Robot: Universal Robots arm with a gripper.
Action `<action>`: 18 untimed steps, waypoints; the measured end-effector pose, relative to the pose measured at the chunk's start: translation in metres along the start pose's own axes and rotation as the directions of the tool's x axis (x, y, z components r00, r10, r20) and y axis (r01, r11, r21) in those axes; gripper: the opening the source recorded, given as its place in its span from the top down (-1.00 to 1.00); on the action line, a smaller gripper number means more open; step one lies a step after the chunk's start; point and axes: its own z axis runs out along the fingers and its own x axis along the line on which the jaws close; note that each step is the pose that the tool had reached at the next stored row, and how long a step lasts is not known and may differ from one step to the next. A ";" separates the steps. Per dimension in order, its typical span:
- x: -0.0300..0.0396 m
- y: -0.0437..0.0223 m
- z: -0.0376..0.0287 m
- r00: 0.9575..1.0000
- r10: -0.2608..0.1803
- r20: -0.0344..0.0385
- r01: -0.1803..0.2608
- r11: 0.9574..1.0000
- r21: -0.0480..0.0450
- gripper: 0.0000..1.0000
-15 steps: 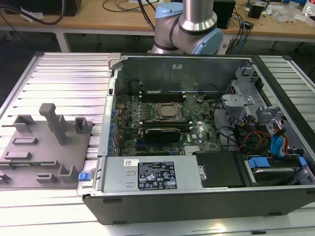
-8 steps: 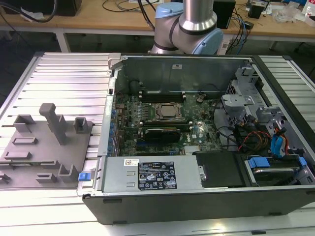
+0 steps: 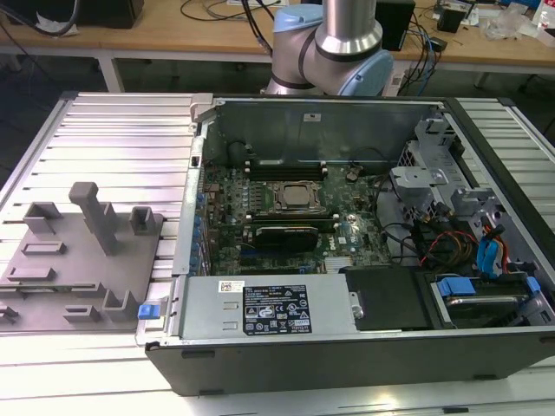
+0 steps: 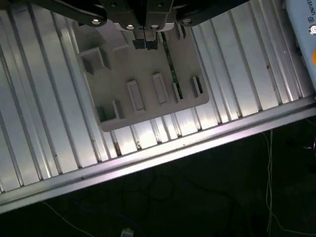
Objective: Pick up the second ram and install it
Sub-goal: 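Pick up the second ram and move it above second insertion slot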
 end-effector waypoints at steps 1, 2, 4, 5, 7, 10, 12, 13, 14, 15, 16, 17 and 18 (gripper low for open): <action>0.0000 0.0000 0.0000 1.000 -0.015 -0.001 0.015 1.000 0.000 0.79; 0.0000 0.0000 0.0000 1.000 -0.029 -0.002 0.029 1.000 0.001 0.79; 0.0000 0.0000 0.0000 0.998 -0.058 -0.005 0.058 0.998 0.001 0.79; 0.0000 0.0000 0.0000 0.997 -0.077 -0.007 0.077 0.997 0.001 0.79; 0.0000 0.0000 0.0000 0.994 -0.106 -0.009 0.106 0.994 0.002 0.79; 0.0000 0.0000 0.0000 0.993 -0.117 -0.009 0.117 0.993 0.001 0.79; 0.0000 0.0000 0.0000 0.993 -0.118 -0.009 0.118 0.993 0.002 0.79; 0.0000 0.0000 0.0000 0.993 -0.118 -0.009 0.118 0.993 0.002 0.66; 0.0000 0.0000 0.0000 0.993 -0.118 -0.009 0.118 0.993 0.002 0.53; 0.0000 0.0000 0.0000 0.993 -0.118 -0.009 0.118 0.993 0.002 0.53; 0.0000 0.0000 0.0000 0.993 -0.118 -0.009 0.118 0.993 0.001 0.40; 0.0000 0.0000 0.0000 0.993 -0.118 -0.009 0.118 0.993 0.002 0.40; 0.0000 -0.0001 0.0004 0.993 -0.118 -0.009 0.118 0.993 0.002 0.40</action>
